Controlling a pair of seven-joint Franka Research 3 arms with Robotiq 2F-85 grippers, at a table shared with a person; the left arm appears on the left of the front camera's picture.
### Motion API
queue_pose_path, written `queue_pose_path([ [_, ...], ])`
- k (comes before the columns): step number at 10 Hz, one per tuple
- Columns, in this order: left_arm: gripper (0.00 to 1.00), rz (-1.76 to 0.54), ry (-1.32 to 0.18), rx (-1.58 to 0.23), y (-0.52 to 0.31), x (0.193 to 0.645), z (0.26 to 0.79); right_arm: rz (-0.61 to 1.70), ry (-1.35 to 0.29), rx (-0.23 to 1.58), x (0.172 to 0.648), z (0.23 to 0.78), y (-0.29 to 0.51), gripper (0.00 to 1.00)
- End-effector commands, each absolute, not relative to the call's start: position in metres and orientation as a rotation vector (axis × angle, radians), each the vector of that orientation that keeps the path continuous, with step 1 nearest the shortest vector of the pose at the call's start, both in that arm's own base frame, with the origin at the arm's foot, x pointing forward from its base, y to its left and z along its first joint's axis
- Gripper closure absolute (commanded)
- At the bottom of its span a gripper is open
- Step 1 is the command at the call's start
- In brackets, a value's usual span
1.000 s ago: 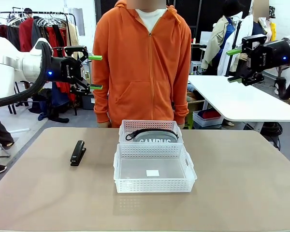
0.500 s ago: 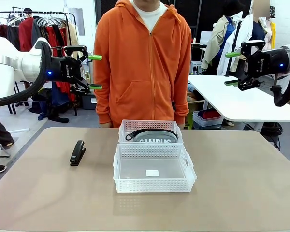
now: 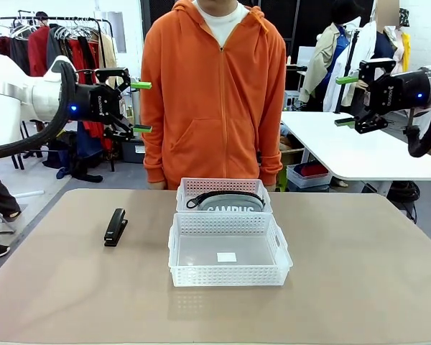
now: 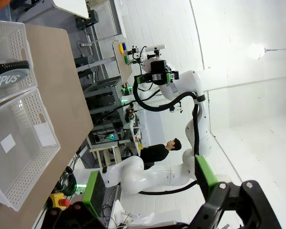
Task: Distribute items into two baskets.
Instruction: Pick up the Stapler that the person points to.
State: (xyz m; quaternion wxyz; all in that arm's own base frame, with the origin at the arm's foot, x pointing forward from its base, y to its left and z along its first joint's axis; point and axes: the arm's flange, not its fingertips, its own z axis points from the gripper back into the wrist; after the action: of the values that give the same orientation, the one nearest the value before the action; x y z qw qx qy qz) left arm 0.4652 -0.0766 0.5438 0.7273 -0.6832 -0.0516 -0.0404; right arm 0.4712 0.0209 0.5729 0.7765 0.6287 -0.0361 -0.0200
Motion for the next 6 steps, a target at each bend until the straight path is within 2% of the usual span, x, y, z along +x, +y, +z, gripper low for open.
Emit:
queue_pose_path([
  [1,0.00,-0.091,-0.115,-1.507,-0.0765,0.4635,0.5449,-0.037,-0.087,1.359,0.4704,0.5766,0.0202,0.00],
  [6,0.00,-0.091,-0.115,-1.507,-0.0765,0.4635,0.5449,-0.037,-0.087,1.359,0.4704,0.5766,0.0202,0.00],
])
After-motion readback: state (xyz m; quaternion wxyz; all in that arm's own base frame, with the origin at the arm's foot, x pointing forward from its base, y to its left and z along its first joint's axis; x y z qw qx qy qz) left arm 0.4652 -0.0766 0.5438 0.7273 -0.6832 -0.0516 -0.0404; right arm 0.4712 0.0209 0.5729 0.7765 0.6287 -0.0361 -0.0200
